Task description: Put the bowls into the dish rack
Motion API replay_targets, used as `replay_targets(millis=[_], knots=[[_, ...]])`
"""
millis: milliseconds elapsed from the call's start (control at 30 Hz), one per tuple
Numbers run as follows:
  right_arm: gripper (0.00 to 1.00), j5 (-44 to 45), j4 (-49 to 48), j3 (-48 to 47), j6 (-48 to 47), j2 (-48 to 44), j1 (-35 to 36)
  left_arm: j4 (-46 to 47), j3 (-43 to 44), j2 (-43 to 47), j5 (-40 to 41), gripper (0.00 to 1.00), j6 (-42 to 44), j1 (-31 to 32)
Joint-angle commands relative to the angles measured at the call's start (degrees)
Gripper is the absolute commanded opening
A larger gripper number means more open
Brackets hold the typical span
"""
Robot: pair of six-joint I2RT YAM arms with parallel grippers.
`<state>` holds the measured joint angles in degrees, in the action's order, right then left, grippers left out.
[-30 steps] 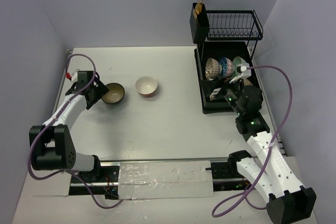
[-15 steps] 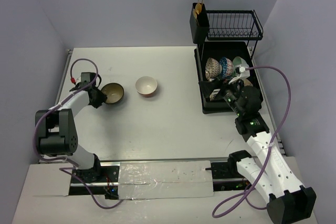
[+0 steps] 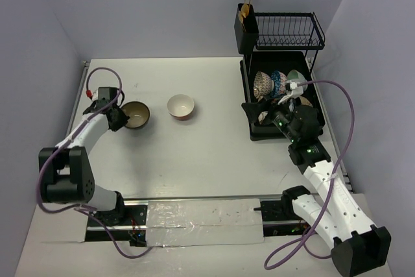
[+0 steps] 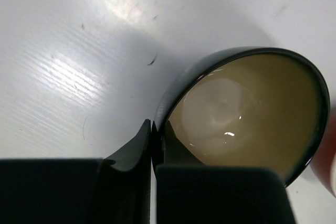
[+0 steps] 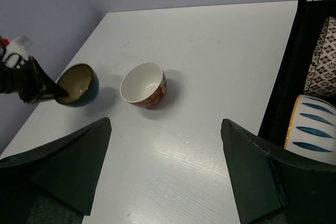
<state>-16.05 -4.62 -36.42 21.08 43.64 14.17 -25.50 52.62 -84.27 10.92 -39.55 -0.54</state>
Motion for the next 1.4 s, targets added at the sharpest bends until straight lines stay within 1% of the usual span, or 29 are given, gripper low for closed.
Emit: replay_targets(millis=[0, 100, 133, 200, 267, 300, 333, 400, 500, 700, 733, 867, 967, 1033, 1067, 1133, 1167, 1200, 1233, 1300, 1333, 1367], knots=[[0.92, -0.91, 0.84, -3.56, -1.74, 1.10, 1.47, 4.49, 6.00, 9.81, 2.61, 0.00, 4.82, 3.08], [0.90, 0.49, 3.65, -6.02, -3.15, 2.94, 3.40, 6.33, 6.70, 14.12, 4.37, 0.00, 8.78, 7.12], [0.89, 1.11, 4.35, -7.24, -4.02, 3.73, 4.10, 6.94, 6.71, 15.09, 4.72, 0.00, 10.79, 9.74], [0.88, 2.95, 6.46, -8.48, -4.99, 4.44, 6.47, 8.96, 6.53, 17.38, 5.78, 0.00, 12.82, 12.48], [0.88, 4.45, 7.61, -10.24, -6.49, 5.49, 8.40, 10.46, 6.27, 18.96, 6.13, 0.00, 15.46, 16.69], [0.88, 5.50, 8.13, -10.94, -6.93, 5.93, 10.68, 11.25, 6.01, 19.49, 7.18, 0.00, 16.34, 17.93], [0.87, 7.68, 9.53, -12.86, -7.37, 6.98, 11.92, 13.00, 5.83, 19.84, 7.88, 0.00, 18.17, 20.64], [0.87, 9.63, 10.77, -14.98, -7.72, 8.12, 15.42, 14.85, 5.21, 21.07, 9.38, 0.00, 20.38, 23.20], [0.86, 15.15, 10.78, -18.58, -7.81, 10.76, 19.99, 18.37, 4.69, 22.22, 9.65, 0.00, 25.38, 28.03], [0.84, 15.97, 13.66, -26.05, -6.41, 15.33, 24.05, 22.59, 5.39, 23.62, 12.28, 0.00, 31.98, 34.54], [0.84, 15.88, 14.28, -26.94, -6.06, 16.56, 24.84, 23.12, 5.47, 23.71, 14.46, 0.00, 33.73, 36.38], [0.83, 15.88, 14.99, -29.58, -4.04, 18.06, 26.51, 24.79, 5.74, 23.71, 17.46, 0.00, 36.29, 39.47], [0.81, 19.82, 15.52, -30.28, 0.61, 18.50, 26.78, 27.69, 5.13, 24.06, 18.43, 0.00, 36.74, 41.49], [0.80, 23.86, 16.13, -30.46, 6.58, 18.15, 26.96, 30.22, 4.69, 24.24, 19.31, 0.00, 36.30, 43.06], [0.80, 24.66, 16.22, -30.37, 10.69, 17.89, 27.13, 31.46, 4.08, 24.24, 21.67, 0.00, 36.47, 43.86], [0.81, 24.67, 14.65, -29.67, 14.32, 16.84, 27.31, 36.55, 3.19, 23.98, 25.10, 0.00, 37.96, 46.14], [0.81, 24.32, 13.77, -29.06, 17.38, 16.31, 27.57, 38.57, 2.15, 23.37, 28.16, 0.00, 38.84, 46.93], [0.81, 23.01, 11.68, -28.62, 18.89, 15.43, 27.57, 40.51, 1.70, 23.01, 29.67, 0.00, 41.72, 48.59], [0.82, 22.56, 10.70, -28.35, 20.30, 15.08, 27.66, 45.14, 0.56, 22.05, 31.17, 0.00, 42.88, 49.22], [0.84, 21.86, 7.81, -27.12, 24.78, 14.11, 27.75, 50.43, -0.76, 20.91, 33.28, 0.00, 47.34, 50.97], [0.84, 21.07, 6.83, -26.86, 26.02, 13.93, 27.84, 55.68, -1.98, 19.77, 34.07, 0.00, 48.76, 51.51], [0.84, 20.63, 5.95, -26.25, 28.46, 13.58, 27.75, 58.69, -2.69, 19.15, 34.87, 0.00, 50.26, 52.03]])
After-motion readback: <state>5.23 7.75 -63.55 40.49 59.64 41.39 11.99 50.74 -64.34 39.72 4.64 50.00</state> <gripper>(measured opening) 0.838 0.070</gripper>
